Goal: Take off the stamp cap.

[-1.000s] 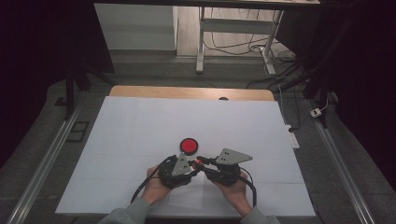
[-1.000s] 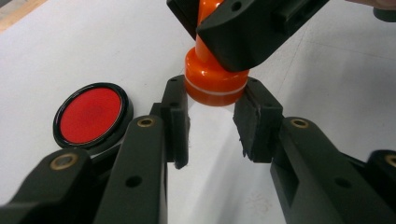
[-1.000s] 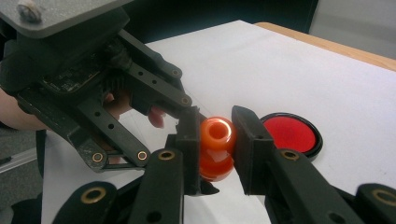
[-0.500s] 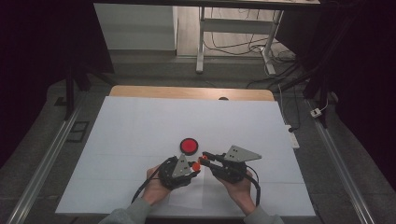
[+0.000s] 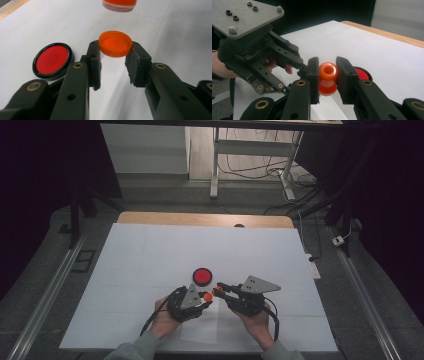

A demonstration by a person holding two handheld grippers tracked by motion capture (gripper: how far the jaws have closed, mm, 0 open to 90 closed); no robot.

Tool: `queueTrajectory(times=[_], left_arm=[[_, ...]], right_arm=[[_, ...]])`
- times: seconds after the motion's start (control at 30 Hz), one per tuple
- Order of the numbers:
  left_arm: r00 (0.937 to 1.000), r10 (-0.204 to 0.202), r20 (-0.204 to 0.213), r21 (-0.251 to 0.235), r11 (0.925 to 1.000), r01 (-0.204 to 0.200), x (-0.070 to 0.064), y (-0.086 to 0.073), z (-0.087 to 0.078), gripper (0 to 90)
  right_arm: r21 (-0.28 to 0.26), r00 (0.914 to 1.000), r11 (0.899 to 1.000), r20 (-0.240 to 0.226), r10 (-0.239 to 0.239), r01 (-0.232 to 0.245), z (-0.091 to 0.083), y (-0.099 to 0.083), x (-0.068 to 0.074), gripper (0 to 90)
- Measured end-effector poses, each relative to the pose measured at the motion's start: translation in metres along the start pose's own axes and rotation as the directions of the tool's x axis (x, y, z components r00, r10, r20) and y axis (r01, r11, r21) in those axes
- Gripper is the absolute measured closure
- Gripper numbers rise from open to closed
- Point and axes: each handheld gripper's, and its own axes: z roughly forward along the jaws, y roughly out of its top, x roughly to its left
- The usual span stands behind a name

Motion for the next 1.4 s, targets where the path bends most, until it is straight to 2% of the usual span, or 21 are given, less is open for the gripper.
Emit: queueTrajectory(times=[0.83,1.13,1.4], left_arm=[[0.9991,-0.039,-0.016,-0.029,0.9988,0.039,0.013,-0.013,-0.022,65.0],[0.9961,-0.081,-0.035,-0.033,0.9963,0.080,0.019,-0.030,-0.043,64.9],[0.9889,-0.127,-0.076,-0.037,0.9915,0.125,0.028,-0.048,-0.066,64.9]], right_arm=[[0.007,1.0000,1.000,0.004,0.008,-0.008,0.000,-0.002,-0.001,72.4],[0.005,0.9999,1.000,0.005,0.011,-0.011,-0.003,-0.003,-0.003,72.3],[0.003,0.9998,1.000,0.014,0.014,-0.014,-0.006,-0.004,-0.006,72.3]])
